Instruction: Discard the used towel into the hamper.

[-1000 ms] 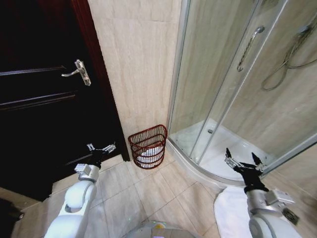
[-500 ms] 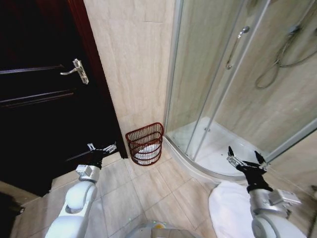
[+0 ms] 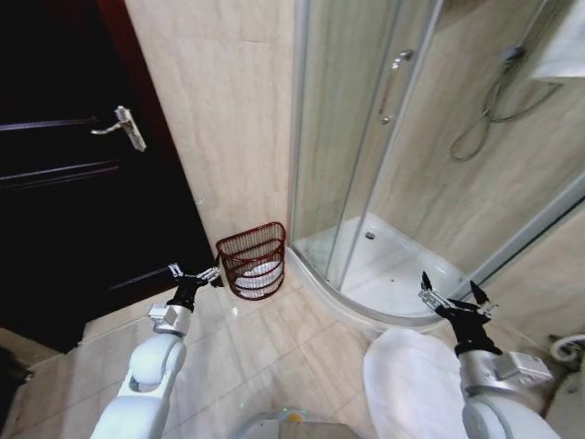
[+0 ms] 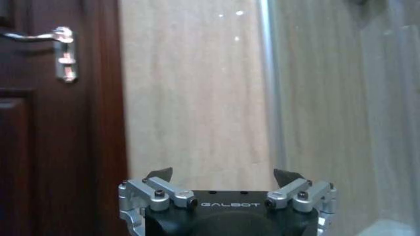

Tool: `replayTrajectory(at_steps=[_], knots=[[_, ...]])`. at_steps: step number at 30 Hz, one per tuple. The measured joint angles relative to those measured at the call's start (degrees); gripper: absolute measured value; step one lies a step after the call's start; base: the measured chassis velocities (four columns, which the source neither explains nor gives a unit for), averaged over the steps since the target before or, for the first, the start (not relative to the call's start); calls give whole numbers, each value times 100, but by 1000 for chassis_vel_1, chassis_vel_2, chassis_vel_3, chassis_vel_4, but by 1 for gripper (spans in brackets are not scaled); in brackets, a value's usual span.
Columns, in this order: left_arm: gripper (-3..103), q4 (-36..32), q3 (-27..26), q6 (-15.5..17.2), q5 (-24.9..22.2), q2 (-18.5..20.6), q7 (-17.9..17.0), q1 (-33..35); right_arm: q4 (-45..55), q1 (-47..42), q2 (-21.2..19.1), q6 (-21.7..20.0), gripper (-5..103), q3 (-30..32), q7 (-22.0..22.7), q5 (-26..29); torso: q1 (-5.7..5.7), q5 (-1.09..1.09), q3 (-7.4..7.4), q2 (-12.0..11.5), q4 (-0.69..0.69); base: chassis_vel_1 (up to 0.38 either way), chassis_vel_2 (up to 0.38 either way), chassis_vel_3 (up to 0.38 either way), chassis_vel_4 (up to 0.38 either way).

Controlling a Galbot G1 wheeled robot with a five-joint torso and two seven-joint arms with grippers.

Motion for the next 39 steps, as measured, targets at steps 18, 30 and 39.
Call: replayTrajectory(at_steps=[18, 30, 39], knots=[[100, -37, 325, -9, 129, -21, -110, -129, -11, -87, -91, 229, 100, 118, 46, 51, 0, -2, 0, 0, 2, -48, -58, 52, 48], [100, -183, 337, -5, 264, -73, -178, -20, 15, -144, -213, 202, 100, 129, 89, 147, 1, -1, 0, 0, 1, 47, -77, -64, 92], [100, -260, 204, -100, 317, -125, -207, 142, 10, -130, -338, 127, 100, 99, 107, 233, -3, -6, -2, 2, 4, 208, -191, -224, 205]])
